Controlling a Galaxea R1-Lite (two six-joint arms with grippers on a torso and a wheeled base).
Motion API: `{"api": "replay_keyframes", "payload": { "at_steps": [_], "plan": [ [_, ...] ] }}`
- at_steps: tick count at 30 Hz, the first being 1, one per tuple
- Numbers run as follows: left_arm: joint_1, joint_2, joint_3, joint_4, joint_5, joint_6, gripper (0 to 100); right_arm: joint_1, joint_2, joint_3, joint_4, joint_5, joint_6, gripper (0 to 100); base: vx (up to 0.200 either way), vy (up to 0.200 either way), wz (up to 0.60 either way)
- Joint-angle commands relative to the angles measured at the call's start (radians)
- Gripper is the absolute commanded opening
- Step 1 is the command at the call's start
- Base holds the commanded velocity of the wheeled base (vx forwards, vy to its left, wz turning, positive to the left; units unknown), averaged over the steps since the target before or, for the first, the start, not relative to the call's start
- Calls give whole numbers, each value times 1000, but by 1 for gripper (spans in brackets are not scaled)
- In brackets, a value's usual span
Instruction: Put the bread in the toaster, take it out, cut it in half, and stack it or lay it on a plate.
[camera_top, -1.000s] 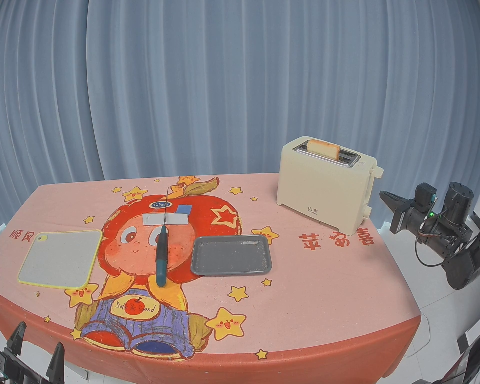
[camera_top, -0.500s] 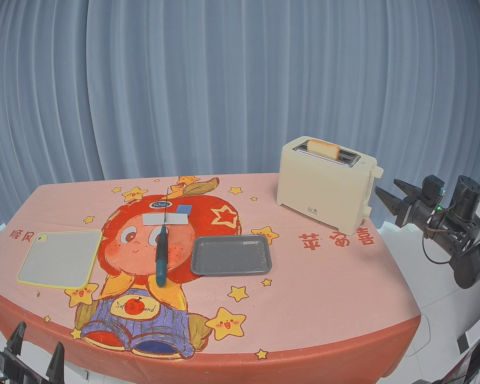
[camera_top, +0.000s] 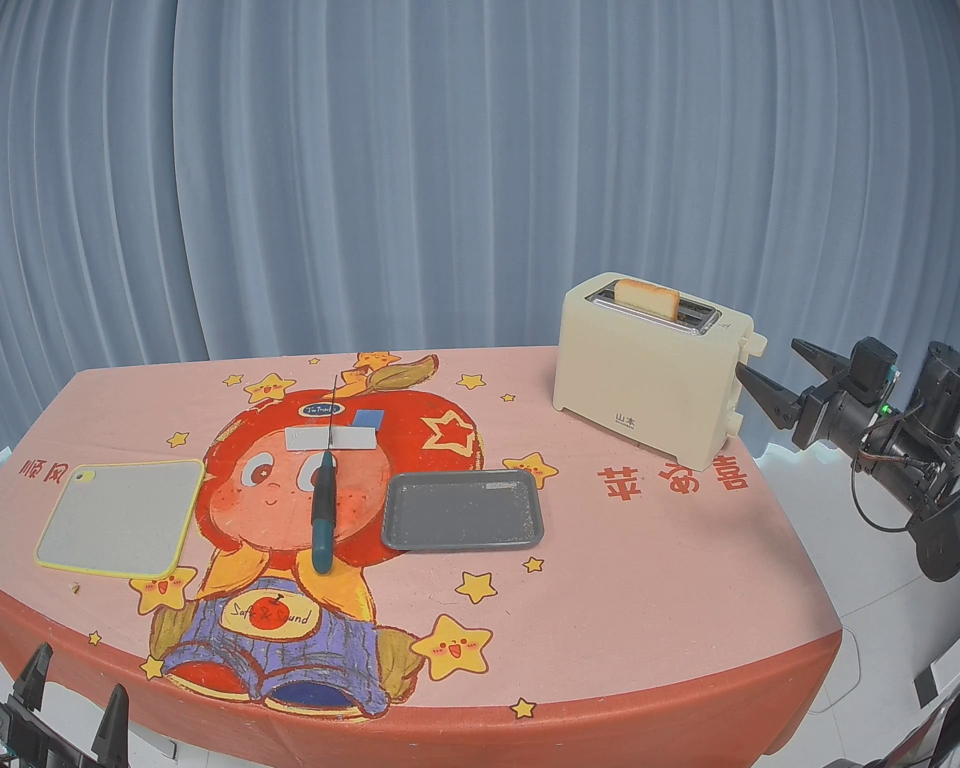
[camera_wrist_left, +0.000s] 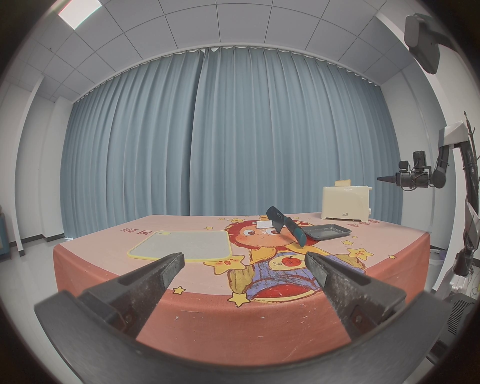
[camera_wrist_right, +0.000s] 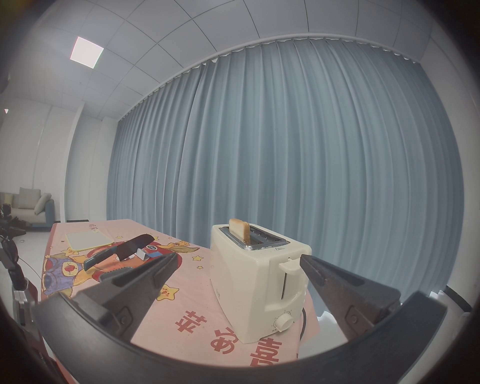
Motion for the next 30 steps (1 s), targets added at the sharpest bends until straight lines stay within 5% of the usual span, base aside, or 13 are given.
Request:
{"api": "replay_keyframes", "payload": {
  "at_steps": [1,11,19,30],
  "plan": [
    [-1,-5,18,0,0,-1,100,7,-19,-29,40,-2,-2,100,0,0,0],
    [1,-5,18,0,0,0,100,-16,-48,-170,287,4,-14,100,0,0,0],
    [1,-5,18,0,0,0,100,-34,-42,-375,514,14,-35,100,0,0,0],
    [1,-5,18,0,0,0,100,-37,23,-566,661,54,-37,100,0,0,0]
  ]
}}
